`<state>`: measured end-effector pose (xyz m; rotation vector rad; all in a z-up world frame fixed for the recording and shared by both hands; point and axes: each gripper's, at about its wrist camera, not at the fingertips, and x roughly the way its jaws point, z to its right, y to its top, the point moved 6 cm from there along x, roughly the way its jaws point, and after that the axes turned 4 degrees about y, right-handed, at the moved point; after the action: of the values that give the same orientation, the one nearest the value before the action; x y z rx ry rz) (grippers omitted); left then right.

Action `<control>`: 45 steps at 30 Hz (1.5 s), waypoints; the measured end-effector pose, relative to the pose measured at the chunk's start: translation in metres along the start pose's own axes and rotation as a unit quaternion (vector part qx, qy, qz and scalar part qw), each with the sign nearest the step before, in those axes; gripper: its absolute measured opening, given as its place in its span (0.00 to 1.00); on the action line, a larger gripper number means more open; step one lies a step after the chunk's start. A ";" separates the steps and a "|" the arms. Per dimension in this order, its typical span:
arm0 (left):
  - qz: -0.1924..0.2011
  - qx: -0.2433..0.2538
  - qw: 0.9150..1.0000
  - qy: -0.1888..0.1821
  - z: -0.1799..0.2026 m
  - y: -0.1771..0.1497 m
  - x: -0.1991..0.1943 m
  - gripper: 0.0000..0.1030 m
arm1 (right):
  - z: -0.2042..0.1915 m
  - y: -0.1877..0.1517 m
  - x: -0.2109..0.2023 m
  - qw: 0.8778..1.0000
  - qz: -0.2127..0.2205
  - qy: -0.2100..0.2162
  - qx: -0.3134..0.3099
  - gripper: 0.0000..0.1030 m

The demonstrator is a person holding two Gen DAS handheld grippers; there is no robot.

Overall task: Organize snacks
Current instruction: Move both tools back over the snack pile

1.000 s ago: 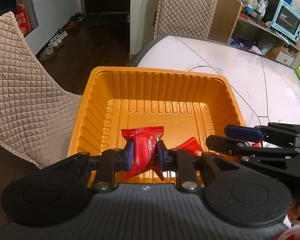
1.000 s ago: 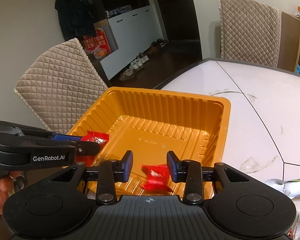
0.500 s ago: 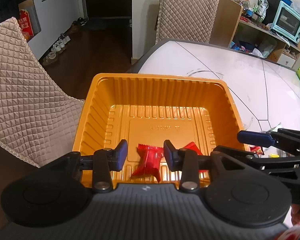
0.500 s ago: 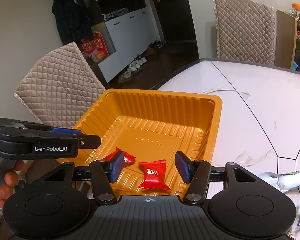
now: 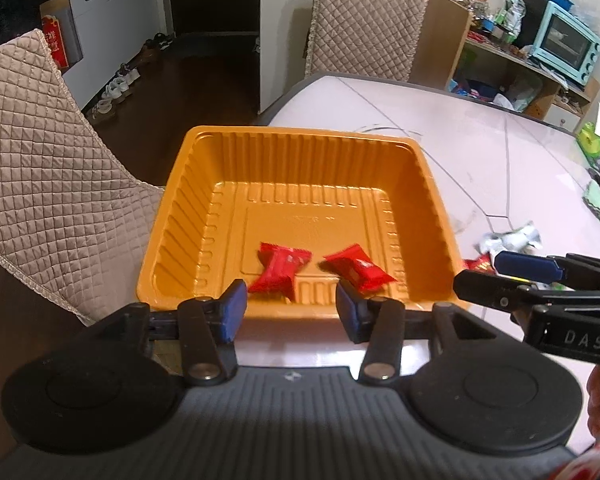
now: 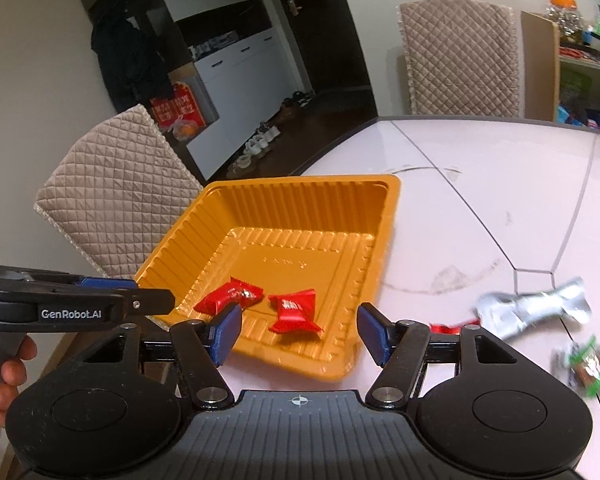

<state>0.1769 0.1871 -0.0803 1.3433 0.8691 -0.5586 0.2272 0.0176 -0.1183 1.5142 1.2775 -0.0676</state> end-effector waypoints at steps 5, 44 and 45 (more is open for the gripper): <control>0.002 0.012 1.000 -0.018 0.018 -0.015 -0.016 0.46 | 0.009 -0.015 -0.028 1.000 0.004 -0.010 0.013 0.63; 0.023 0.184 0.967 -0.175 0.194 -0.037 0.003 0.45 | 0.123 -0.095 -0.132 0.983 0.030 -0.162 0.080 0.62; 0.021 0.187 0.966 -0.175 0.196 -0.036 0.006 0.45 | 0.126 -0.093 -0.129 0.984 0.030 -0.161 0.076 0.62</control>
<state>0.1947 -0.0093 -0.1071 1.5356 0.4562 -0.9272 0.1763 -0.1758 -0.1495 1.5942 0.9842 -0.3642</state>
